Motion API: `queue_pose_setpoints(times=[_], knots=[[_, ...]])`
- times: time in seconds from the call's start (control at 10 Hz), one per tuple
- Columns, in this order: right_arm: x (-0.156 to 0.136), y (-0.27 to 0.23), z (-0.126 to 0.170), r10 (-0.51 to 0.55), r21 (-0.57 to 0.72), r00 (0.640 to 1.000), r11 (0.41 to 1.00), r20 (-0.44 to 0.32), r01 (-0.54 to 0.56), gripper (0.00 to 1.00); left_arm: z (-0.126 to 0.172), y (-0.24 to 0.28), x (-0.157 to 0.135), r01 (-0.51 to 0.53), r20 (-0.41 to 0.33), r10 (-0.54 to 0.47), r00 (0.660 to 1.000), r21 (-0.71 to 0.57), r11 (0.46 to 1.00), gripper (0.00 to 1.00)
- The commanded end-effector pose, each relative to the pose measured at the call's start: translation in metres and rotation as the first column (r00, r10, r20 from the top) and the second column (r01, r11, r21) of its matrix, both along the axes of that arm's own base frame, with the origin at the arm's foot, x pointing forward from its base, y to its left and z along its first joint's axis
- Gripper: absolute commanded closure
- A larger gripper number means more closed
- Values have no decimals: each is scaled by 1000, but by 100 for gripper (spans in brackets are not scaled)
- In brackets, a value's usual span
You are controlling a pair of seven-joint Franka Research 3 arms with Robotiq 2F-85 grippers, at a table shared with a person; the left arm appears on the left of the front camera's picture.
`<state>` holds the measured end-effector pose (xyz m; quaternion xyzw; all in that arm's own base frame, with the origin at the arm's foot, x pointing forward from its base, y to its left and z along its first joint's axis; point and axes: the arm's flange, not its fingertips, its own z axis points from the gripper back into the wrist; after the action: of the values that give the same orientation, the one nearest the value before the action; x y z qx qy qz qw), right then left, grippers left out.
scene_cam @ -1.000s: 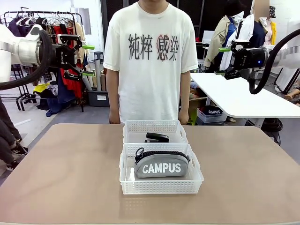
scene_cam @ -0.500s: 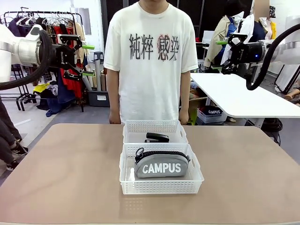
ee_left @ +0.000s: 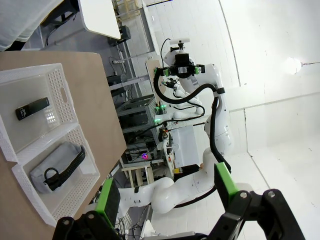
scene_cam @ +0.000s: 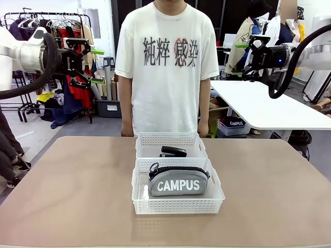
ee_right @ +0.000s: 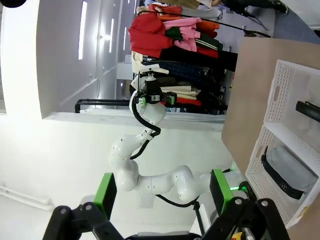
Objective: Distribute items into two baskets.
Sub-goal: Place the picked Stapler into the Organizing basket as instructed by the person.
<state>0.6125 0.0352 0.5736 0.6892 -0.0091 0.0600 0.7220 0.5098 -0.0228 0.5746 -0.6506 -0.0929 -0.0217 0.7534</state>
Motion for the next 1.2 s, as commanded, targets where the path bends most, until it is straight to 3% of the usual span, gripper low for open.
queue_pose_setpoints(times=[0.0,1.1], knots=[[-2,0,1,0,6,1000,1000,-1,0,0,2,0,-2,1,3,-1,1000,-3,1000,0],[-2,0,1,0,6,1000,1000,-1,0,0,2,0,-2,1,3,-1,1000,-3,1000,0]])
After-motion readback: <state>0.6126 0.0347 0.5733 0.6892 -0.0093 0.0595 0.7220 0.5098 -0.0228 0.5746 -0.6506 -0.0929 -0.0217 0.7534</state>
